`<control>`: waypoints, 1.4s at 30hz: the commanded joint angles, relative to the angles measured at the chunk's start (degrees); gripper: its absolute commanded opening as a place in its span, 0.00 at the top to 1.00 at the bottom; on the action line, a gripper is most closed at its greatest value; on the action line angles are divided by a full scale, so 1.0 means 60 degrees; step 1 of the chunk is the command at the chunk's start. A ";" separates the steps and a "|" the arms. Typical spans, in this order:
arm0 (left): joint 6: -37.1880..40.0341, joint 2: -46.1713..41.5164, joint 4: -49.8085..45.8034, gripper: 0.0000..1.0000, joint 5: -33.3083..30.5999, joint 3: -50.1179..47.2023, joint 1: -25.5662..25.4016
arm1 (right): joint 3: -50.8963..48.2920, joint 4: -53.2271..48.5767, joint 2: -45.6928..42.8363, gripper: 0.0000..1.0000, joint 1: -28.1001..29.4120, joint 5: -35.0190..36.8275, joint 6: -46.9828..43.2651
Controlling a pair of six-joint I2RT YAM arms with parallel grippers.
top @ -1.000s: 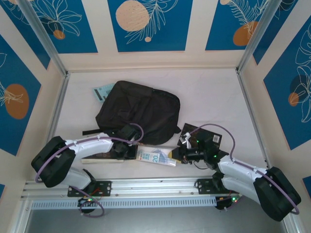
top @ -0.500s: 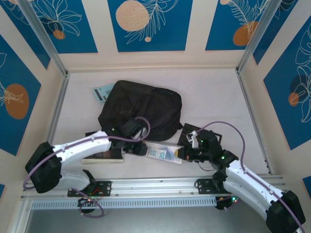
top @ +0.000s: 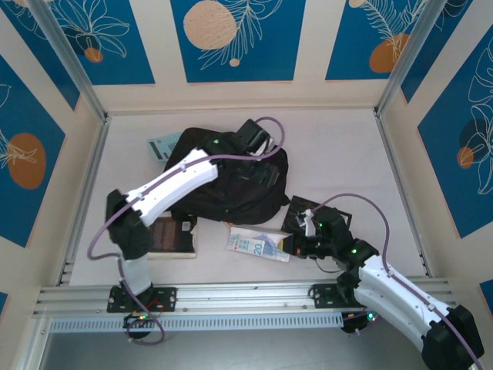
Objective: Pack books, pencil case, and school supplies into a backpack
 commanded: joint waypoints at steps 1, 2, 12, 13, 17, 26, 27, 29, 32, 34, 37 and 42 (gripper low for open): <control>0.0274 0.0810 -0.0899 0.22 0.0486 0.1328 0.0006 | -0.0252 -0.0621 -0.0414 1.00 0.0029 0.0244 0.0208; 0.0274 0.1043 -0.0888 0.22 0.0597 0.1538 0.0014 | -0.0301 -0.0651 -0.0533 1.00 0.0018 0.0284 0.0241; -0.0055 0.2580 -0.0594 0.41 0.1648 0.2430 -0.0043 | -0.0678 -0.0666 -0.0867 1.00 -0.0069 0.0389 0.0401; -0.0050 0.2690 -0.0605 0.42 0.1626 0.2508 -0.0058 | -0.0712 -0.0642 -0.0857 1.00 -0.0093 0.0383 0.0415; -0.0027 0.3142 -0.0835 0.51 0.1579 0.2998 -0.0096 | -0.0785 -0.0509 -0.0867 1.00 -0.0194 0.0239 0.0501; 0.0154 0.2773 -0.0737 1.00 0.0890 0.2873 -0.0097 | -0.0594 -0.1150 -0.1493 1.00 -0.0449 0.0074 0.0625; 0.0169 0.2599 -0.0704 1.00 0.0835 0.2806 -0.0075 | -0.0531 -0.1297 -0.1636 1.00 -0.0499 0.0039 0.0606; 0.0186 0.2227 -0.0646 1.00 0.0742 0.2677 -0.0042 | -0.0324 -0.1601 -0.1829 1.00 -0.0606 -0.0040 0.0501; 0.0108 0.1325 -0.0307 1.00 0.0586 0.2066 0.0092 | 0.0150 -0.1801 -0.1915 1.00 -0.0768 -0.0525 0.0140; -0.0149 0.0480 0.0237 1.00 0.0599 0.1297 0.0282 | 0.0644 -0.1888 -0.1885 1.00 -0.0815 -0.1023 -0.0178; -0.0575 -0.0732 0.1108 1.00 0.0955 0.0128 0.0680 | 0.1453 -0.2059 -0.1761 1.00 -0.0936 -0.1687 -0.0639; -0.1275 -0.2456 0.2607 1.00 0.1564 -0.1731 0.1363 | 0.2601 -0.1843 -0.1265 1.00 -0.1374 -0.2573 -0.0846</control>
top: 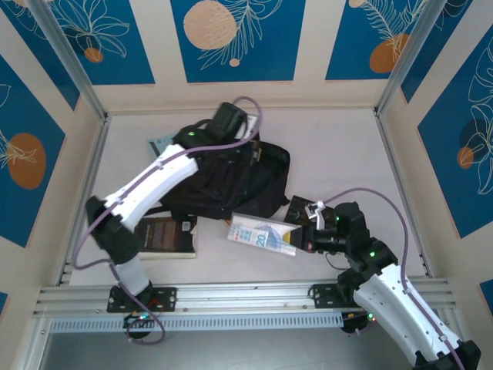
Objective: Pack books, pencil case, and school supplies into a backpack
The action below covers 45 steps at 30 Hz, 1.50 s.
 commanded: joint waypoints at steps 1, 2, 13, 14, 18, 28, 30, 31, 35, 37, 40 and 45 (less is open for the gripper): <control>-0.0685 -0.0910 0.1339 1.00 0.0537 -0.1027 0.0360 | 0.0709 0.0575 0.0172 1.00 -0.0297 -0.1190 -0.0343; -0.0759 -0.1110 0.1532 1.00 0.0548 -0.1258 0.0429 | 0.0780 0.0839 0.0231 1.00 -0.0373 -0.1364 -0.0264; -0.0926 -0.2267 0.2693 1.00 0.0950 -0.2664 0.0875 | 0.0804 0.3618 0.0594 1.00 -0.1964 -0.2148 0.1245; -0.0947 -0.2276 0.2672 1.00 0.0971 -0.2665 0.0904 | 0.0879 0.3476 0.0643 1.00 -0.1977 -0.1967 0.1109; -0.1211 -0.2373 0.2650 1.00 0.1156 -0.2678 0.1084 | 0.0872 0.3450 0.0589 1.00 -0.2293 -0.0865 0.0972; -0.1808 -0.2611 0.2909 1.00 0.1449 -0.2961 0.1563 | 0.0986 0.3951 0.1425 1.00 -0.2907 0.0976 0.1058; -0.1908 -0.2633 0.3048 1.00 0.1640 -0.3044 0.1683 | 0.1528 0.3456 0.2356 1.00 -0.2932 0.0839 0.0744; -0.1953 -0.2633 0.3103 1.00 0.1710 -0.3073 0.1713 | 0.1871 0.3215 0.2979 1.00 -0.2958 0.0632 0.0594; -0.2128 -0.2518 0.3348 1.00 0.2196 -0.3105 0.1801 | 0.3215 0.2634 0.5127 1.00 -0.2947 -0.0502 0.0277; -0.2189 -0.2478 0.3459 1.00 0.2438 -0.3127 0.1833 | 0.3842 0.2498 0.5964 1.00 -0.2895 -0.1098 0.0091; -0.2149 -0.2516 0.3599 1.00 0.2571 -0.3171 0.1827 | 0.4762 0.1909 0.7033 1.00 -0.2780 -0.1730 -0.0402; -0.2182 -0.2529 0.3865 1.00 0.2924 -0.3226 0.1825 | 0.6272 0.0456 0.8571 1.00 -0.2312 -0.1989 -0.1351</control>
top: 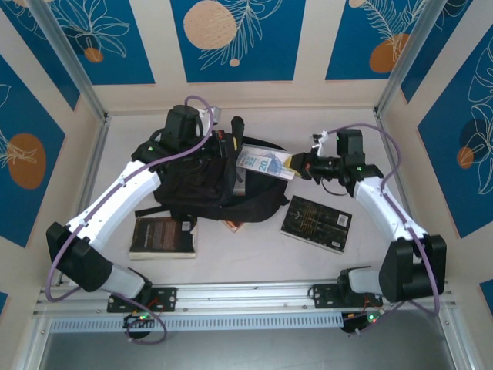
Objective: Pack books, pencil case, and school supplies into a backpack
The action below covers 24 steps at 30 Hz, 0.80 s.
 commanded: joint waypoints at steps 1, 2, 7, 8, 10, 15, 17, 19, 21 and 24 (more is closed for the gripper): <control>-0.0119 -0.0223 0.0756 1.00 0.0605 0.0006 0.0104 | 0.1020 -0.1474 0.0764 1.00 0.0430 -0.0658 -0.1024; -0.0107 -0.0232 0.0740 1.00 0.0605 0.0013 0.0103 | 0.1240 -0.1743 0.0959 1.00 0.0536 -0.0520 -0.1137; -0.0049 -0.0246 0.0748 1.00 0.0597 0.0013 0.0092 | 0.1889 -0.2455 0.1626 1.00 0.0975 -0.0011 -0.1482; -0.0041 -0.0232 0.0757 1.00 0.0597 0.0010 0.0095 | 0.2021 -0.2577 0.1753 1.00 0.1083 0.0033 -0.1588; -0.0041 -0.0207 0.0749 1.00 0.0610 0.0013 0.0102 | 0.2383 -0.3039 0.2047 1.00 0.1287 0.0198 -0.1857; -0.0056 -0.0195 0.0773 1.00 0.0639 0.0006 0.0131 | 0.2842 -0.3414 0.2487 1.00 0.1484 0.0142 -0.2012; -0.0048 -0.0196 0.0794 1.00 0.0648 -0.0003 0.0139 | 0.2796 -0.3179 0.2574 1.00 0.1515 -0.0069 -0.1861; -0.0048 -0.0166 0.0807 1.00 0.0676 -0.0002 0.0141 | 0.2693 -0.2743 0.2685 1.00 0.1561 -0.0401 -0.1524; -0.0049 -0.0117 0.0851 1.00 0.0778 -0.0002 0.0150 | 0.2553 -0.1946 0.2828 1.00 0.1781 -0.0781 -0.1037; -0.0065 -0.0071 0.0910 1.00 0.0901 -0.0002 0.0154 | 0.2599 -0.0698 0.3295 1.00 0.2326 -0.1147 -0.0216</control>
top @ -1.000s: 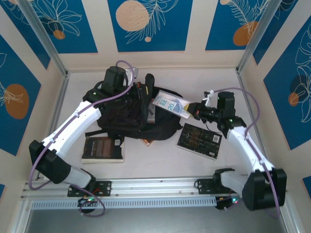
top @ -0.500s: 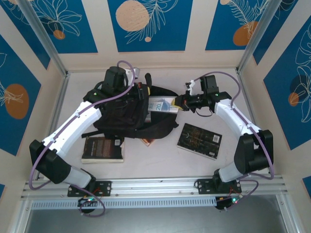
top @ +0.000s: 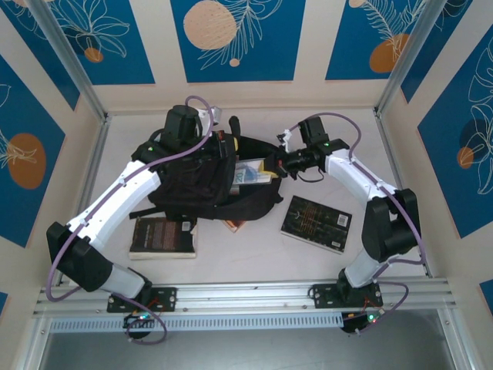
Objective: Pack books, pencil case, and school supplies into a backpack
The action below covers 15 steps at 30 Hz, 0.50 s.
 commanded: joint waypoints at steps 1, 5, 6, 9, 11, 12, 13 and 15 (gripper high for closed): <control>-0.0035 -0.0062 0.0808 1.00 0.0579 0.0060 0.0081 | 0.0133 0.1658 0.0530 1.00 0.0672 -0.0931 0.1164; -0.0021 -0.0024 0.0817 1.00 0.0652 0.0059 0.0079 | 0.1159 0.2187 0.1560 1.00 0.1489 -0.0651 0.1628; -0.0013 -0.0016 0.0814 1.00 0.0667 0.0061 0.0090 | 0.1682 0.1837 0.1905 1.00 0.1725 -0.0483 0.1478; 0.0003 0.0068 0.0799 1.00 0.0716 0.0089 0.0096 | 0.3183 0.0526 0.2944 0.91 0.2305 -0.0160 0.1058; -0.0019 0.0114 0.0818 1.00 0.0781 0.0089 0.0127 | 0.3953 -0.0266 0.3502 0.85 0.2579 0.0102 0.0855; -0.0044 0.0130 0.0837 1.00 0.0807 0.0085 0.0159 | 0.4129 -0.0442 0.3702 0.84 0.2688 0.0312 0.0837; -0.0065 0.0135 0.0862 1.00 0.0846 0.0089 0.0190 | 0.4132 -0.0425 0.3778 0.84 0.2762 0.0472 0.0907; -0.0131 0.0152 0.0916 1.00 0.0901 0.0061 0.0244 | 0.3768 0.0195 0.3851 0.78 0.2769 0.0518 0.1431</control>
